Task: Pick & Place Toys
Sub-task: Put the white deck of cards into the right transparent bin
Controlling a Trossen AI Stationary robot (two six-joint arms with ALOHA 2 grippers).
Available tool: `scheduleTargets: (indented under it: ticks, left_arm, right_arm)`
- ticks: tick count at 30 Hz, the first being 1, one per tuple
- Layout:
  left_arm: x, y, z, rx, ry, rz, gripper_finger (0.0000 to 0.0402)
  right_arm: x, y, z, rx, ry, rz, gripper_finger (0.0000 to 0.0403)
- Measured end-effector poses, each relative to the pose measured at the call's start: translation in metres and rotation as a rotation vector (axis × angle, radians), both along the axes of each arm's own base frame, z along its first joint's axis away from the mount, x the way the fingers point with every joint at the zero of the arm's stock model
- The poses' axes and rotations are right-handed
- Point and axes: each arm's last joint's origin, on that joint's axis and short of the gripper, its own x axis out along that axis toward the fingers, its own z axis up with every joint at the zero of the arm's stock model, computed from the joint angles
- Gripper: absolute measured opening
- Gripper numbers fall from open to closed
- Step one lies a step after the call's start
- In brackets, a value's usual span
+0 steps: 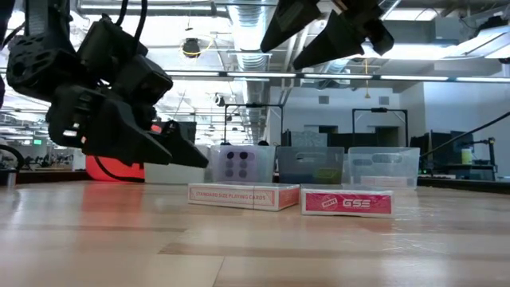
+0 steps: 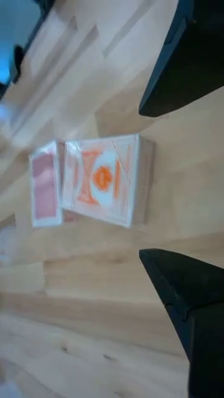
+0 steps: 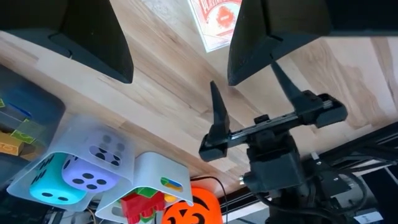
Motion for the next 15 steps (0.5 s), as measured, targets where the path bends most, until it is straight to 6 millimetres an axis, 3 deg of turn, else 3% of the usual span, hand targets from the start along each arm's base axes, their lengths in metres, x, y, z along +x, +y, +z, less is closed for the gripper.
scheduleTargets:
  ticks: [15]
  left_arm:
    - [0.008,-0.003,-0.044,-0.067,-0.067,-0.018,0.0352]
  right_arm:
    - [0.008,-0.005,0.001,0.044,-0.001,0.022,0.0255]
